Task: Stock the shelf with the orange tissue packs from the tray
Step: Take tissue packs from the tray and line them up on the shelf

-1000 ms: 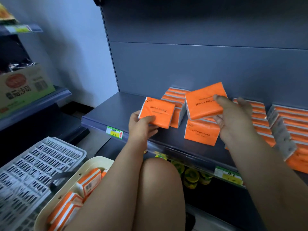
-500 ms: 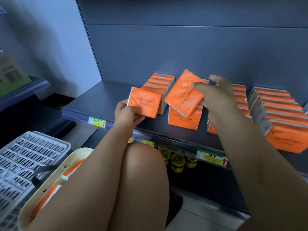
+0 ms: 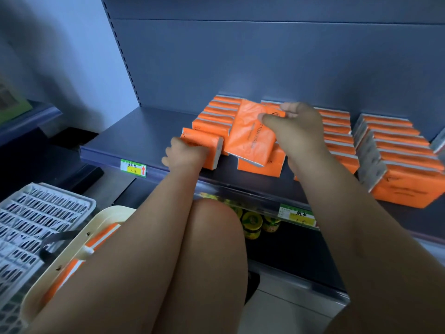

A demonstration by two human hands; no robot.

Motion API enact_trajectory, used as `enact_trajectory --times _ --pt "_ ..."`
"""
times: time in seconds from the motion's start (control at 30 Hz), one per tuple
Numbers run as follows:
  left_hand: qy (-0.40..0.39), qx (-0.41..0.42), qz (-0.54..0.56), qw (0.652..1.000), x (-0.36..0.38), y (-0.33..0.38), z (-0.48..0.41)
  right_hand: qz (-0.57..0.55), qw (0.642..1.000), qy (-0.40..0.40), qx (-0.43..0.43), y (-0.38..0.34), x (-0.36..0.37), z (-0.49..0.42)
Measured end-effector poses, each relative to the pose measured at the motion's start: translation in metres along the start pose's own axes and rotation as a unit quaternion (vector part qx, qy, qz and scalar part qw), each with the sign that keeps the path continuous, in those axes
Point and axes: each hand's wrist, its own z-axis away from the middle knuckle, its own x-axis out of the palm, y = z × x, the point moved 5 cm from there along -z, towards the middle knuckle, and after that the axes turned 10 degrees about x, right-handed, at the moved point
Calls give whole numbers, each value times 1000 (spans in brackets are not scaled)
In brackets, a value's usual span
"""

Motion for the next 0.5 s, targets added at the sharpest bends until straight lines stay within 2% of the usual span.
enact_trajectory --times 0.27,0.5 --pt "-64 40 -91 993 8 10 2 7 1000 -4 4 4 4 -2" --pt "-22 42 5 999 9 5 1 4 1000 -20 3 7 8 -3"
